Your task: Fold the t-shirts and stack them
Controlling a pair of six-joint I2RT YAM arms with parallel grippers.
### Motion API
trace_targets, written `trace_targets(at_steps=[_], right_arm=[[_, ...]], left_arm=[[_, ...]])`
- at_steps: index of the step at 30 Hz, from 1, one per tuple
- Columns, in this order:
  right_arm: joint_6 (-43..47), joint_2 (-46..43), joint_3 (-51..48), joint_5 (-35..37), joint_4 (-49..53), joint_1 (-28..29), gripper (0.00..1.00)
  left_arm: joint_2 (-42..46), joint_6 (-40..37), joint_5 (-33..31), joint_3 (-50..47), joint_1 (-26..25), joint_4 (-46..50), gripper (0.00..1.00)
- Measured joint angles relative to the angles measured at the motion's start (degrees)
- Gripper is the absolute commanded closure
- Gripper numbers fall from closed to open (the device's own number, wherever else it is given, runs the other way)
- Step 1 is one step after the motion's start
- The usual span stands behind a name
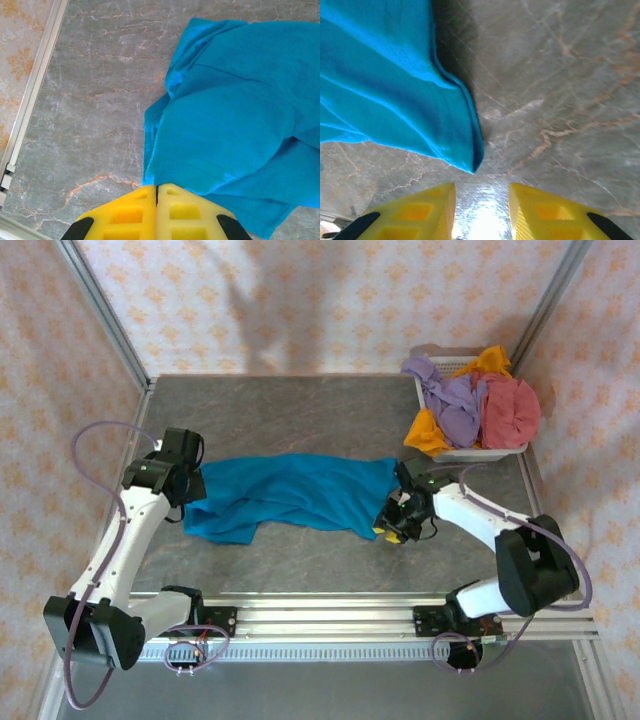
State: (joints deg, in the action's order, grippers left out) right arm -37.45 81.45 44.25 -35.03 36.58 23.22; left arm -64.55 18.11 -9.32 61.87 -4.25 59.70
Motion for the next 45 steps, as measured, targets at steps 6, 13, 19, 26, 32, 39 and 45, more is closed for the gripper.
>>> trace_targets(at_steps=[6, 13, 19, 26, 32, 39, 45], right_arm=[[0.0, 5.0, 0.0, -1.9, -3.3, 0.4, 0.72], [-0.2, 8.5, 0.7, -2.5, -3.5, 0.5, 0.76], [-0.2, 10.1, 2.5, -2.5, -1.5, 0.5, 0.79], [0.2, 11.4, 3.9, -2.0, 0.6, 0.5, 0.9], [1.5, 11.8, 7.3, -0.5, 0.6, 0.6, 1.0], [2.2, 10.2, 9.2, 2.1, 1.6, 0.6, 1.0], [2.6, 4.8, 10.0, 4.7, 3.3, 0.6, 1.0]], left_arm=[[-0.3, -0.2, 0.6, 0.7, 0.2, -0.2, 1.0], [-0.9, -0.2, 1.4, 0.8, 0.3, -0.2, 1.0], [-1.0, -0.2, 1.4, 1.3, 0.3, -0.2, 1.0], [-1.0, -0.2, 1.5, 2.0, 0.3, -0.2, 1.0], [-1.0, -0.2, 1.4, 3.5, 0.3, -0.1, 1.0], [-1.3, -0.2, 1.6, 7.0, 0.3, 0.1, 1.0], [-2.5, -0.2, 2.0, 11.4, 0.3, 0.7, 1.0]])
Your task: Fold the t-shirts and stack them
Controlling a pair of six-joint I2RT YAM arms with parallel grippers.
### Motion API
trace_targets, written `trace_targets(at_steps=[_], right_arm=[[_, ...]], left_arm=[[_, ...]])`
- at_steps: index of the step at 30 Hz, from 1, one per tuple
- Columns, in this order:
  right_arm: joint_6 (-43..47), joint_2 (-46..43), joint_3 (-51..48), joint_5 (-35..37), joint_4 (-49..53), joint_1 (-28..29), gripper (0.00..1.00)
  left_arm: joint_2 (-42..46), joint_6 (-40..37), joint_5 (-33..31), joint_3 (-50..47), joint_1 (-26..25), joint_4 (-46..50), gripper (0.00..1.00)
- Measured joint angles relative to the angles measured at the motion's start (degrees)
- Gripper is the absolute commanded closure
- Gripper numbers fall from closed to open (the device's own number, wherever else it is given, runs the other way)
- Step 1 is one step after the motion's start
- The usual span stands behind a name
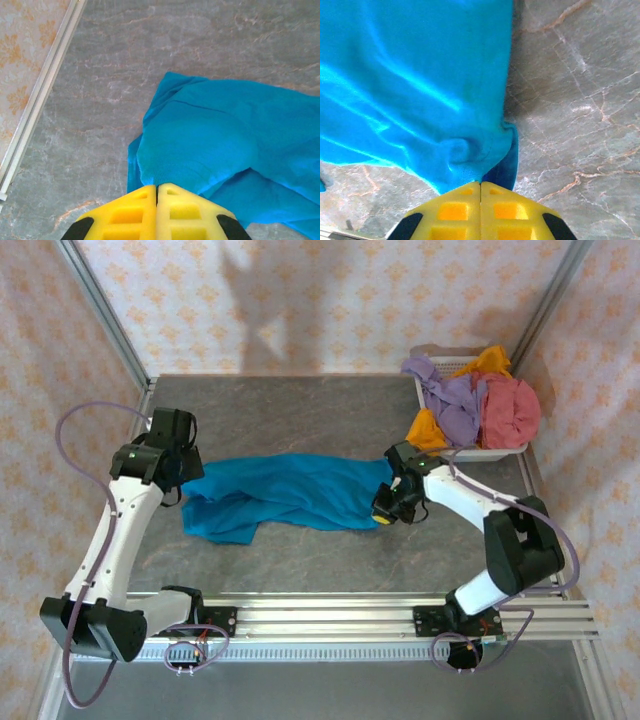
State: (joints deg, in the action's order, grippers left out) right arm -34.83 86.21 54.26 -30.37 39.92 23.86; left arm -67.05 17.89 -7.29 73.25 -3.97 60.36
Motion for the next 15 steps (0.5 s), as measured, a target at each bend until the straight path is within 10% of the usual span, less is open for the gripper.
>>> trace_targets(at_steps=[15], right_arm=[[6.3, -14.4, 32.1, 12.2, 5.5, 0.0, 1.0]], left_arm=[[-8.7, -4.5, 0.8, 36.5, 0.0, 2.5, 1.0]])
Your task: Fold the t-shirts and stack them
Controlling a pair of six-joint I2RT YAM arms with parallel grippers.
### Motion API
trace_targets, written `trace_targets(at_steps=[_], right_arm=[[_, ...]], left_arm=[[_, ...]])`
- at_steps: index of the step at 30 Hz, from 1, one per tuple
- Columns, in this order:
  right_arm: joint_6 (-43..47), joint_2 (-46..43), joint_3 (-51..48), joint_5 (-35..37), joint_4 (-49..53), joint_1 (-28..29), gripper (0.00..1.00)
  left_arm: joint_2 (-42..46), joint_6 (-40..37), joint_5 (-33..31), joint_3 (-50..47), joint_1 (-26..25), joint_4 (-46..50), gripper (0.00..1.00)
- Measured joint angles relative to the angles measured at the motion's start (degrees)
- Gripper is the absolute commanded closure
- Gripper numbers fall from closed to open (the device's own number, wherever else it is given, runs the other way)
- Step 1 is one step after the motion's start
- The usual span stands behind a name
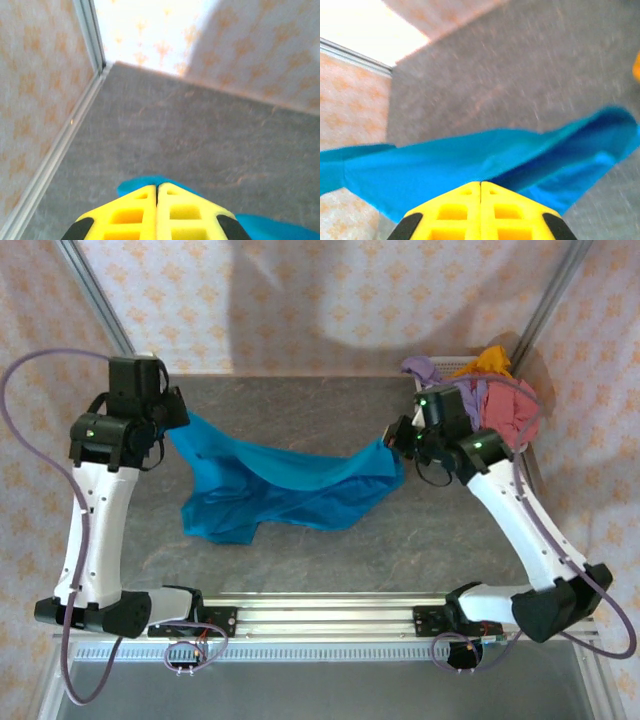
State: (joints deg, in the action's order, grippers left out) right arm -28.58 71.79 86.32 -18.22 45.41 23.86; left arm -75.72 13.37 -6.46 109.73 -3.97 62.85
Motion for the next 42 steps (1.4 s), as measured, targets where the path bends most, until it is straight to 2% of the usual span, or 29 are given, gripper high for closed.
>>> trace_targets(at_steps=[7, 12, 23, 28, 31, 36, 39, 42], right_arm=[[5.4, -1.7, 11.5, 4.8, 0.0, 0.0, 1.0], [8.0, -3.4, 16.6, 6.1, -2.0, 0.0, 1.0], [9.8, -10.9, 21.3, 6.2, -6.5, 0.0, 1.0], [9.7, -11.5, 23.5, 6.0, -4.1, 0.0, 1.0], [8.0, -12.5, 17.3, 4.4, -3.5, 0.0, 1.0], [3.3, -10.1, -4.1, -1.3, -4.6, 0.3, 1.0], [1.1, -6.7, -14.1, -4.0, -5.2, 0.9, 0.95], [-0.4, -4.5, -18.2, -5.7, -6.0, 2.2, 0.94]], left_arm=[[-4.1, -3.5, -3.0, 16.7, 0.0, -0.5, 1.0], [-3.9, -4.5, -4.5, 23.8, 0.0, -2.7, 1.0], [3.3, -4.5, -6.2, 24.4, 0.0, -12.4, 1.0], [5.6, -4.2, -6.0, 24.3, 0.0, -13.6, 1.0], [8.2, -4.0, -6.0, 19.3, 0.0, -13.9, 1.0], [12.1, -3.8, -6.0, 5.6, 0.0, -13.3, 1.0], [10.8, -3.9, -5.8, 3.8, 0.0, -12.5, 1.0], [9.2, -4.1, -5.6, 3.1, 0.0, -12.5, 1.0]])
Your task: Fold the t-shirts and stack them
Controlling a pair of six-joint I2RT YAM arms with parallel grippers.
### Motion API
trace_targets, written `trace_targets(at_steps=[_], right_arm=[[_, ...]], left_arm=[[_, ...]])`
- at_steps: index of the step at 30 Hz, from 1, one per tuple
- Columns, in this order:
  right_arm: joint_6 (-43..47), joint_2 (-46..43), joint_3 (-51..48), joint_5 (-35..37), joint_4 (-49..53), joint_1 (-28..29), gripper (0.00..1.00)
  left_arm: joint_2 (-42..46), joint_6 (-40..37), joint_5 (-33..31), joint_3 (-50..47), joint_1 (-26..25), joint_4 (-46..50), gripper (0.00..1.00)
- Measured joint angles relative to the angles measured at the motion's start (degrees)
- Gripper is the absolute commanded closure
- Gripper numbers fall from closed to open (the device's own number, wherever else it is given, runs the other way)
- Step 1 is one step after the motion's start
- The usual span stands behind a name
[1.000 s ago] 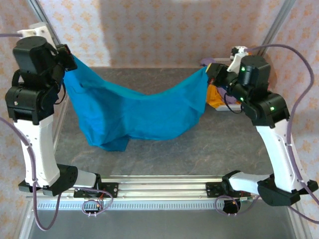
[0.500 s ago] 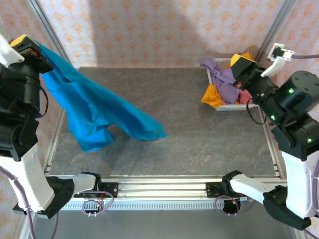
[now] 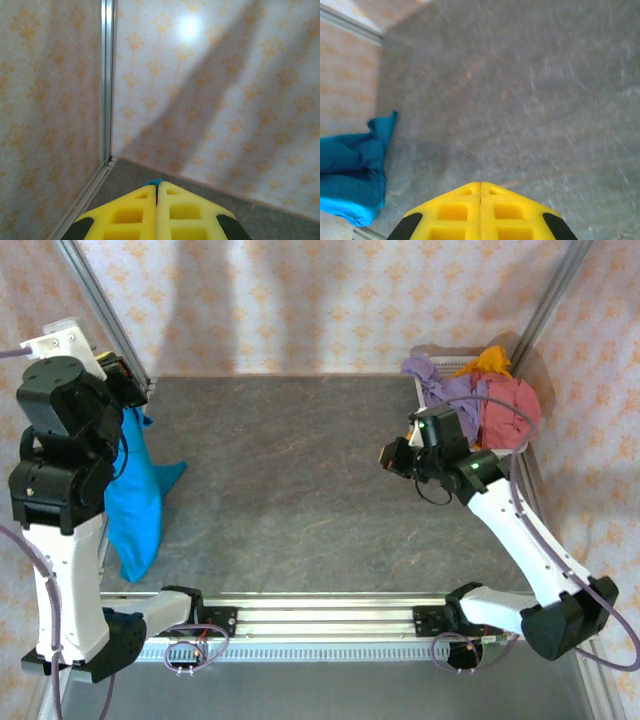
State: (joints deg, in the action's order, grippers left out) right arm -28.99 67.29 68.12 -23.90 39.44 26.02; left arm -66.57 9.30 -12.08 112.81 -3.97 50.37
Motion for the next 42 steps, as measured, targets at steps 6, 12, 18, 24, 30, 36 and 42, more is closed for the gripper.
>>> trace_targets(at_steps=[6, 12, 18, 24, 30, 36, 42], right_arm=[[-2.1, 1.6, -1.7, 0.0, -5.9, 1.9, 0.9], [-2.1, 1.1, -1.7, 2.8, -6.0, -2.4, 0.87], [-2.0, -2.4, -1.3, 4.3, -5.3, -7.2, 0.86], [-1.8, -3.7, 2.0, 5.6, -3.3, -8.0, 0.84], [-0.7, -3.7, 4.1, 5.7, -2.2, -8.0, 0.79], [0.5, 1.3, 4.0, 2.4, -1.6, -7.6, 0.67], [2.1, 19.5, 4.7, -2.1, -1.5, -2.3, 0.62]], left_arm=[[-4.8, 3.3, 10.3, 3.3, -0.3, 1.1, 1.0], [-15.5, 8.7, 25.4, 11.3, -11.8, 0.8, 1.0], [-25.1, 11.3, 34.0, 26.4, -22.9, 2.8, 1.0], [-16.3, 11.2, 32.0, 24.0, -17.8, 5.5, 1.0], [-4.7, 10.1, 30.7, 8.0, -7.3, 10.1, 1.0], [4.1, 8.6, 29.0, -14.7, 2.2, 16.3, 1.0], [7.5, 8.7, 25.3, -33.5, 11.6, 18.9, 1.0]])
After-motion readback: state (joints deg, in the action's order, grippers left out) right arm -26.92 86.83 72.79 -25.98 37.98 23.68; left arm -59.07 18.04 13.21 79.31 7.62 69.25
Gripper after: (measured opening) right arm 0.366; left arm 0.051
